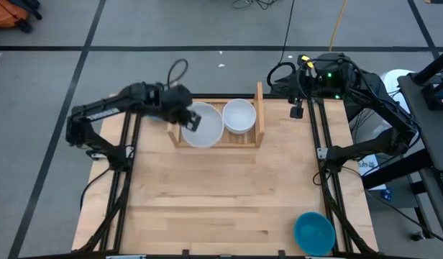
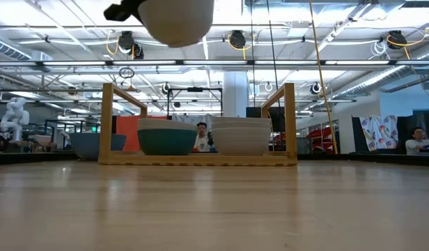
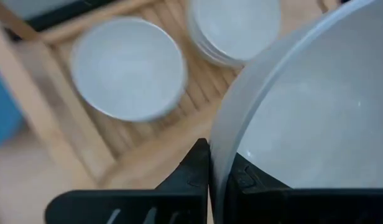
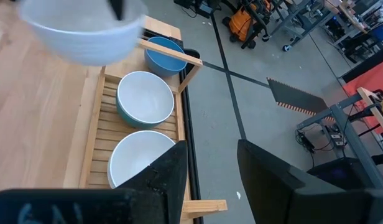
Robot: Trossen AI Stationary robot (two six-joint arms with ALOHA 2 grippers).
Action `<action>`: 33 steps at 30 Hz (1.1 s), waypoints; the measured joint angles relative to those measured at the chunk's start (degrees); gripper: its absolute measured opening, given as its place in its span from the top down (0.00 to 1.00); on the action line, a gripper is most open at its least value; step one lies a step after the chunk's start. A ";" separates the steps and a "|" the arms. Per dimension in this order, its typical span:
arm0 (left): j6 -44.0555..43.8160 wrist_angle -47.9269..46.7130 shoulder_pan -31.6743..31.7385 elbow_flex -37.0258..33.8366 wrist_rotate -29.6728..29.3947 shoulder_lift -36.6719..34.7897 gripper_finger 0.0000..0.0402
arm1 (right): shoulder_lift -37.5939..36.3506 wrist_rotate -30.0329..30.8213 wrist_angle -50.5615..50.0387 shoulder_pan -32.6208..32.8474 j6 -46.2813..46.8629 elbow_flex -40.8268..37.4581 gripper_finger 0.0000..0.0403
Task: Place and stack bowls onto a shelf
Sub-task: Stack the white bowl on top of the white bowl on the shelf
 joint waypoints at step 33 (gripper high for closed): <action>34.61 1.94 29.04 0.36 10.89 19.87 0.99 | 0.00 0.25 0.09 0.00 2.58 0.00 0.66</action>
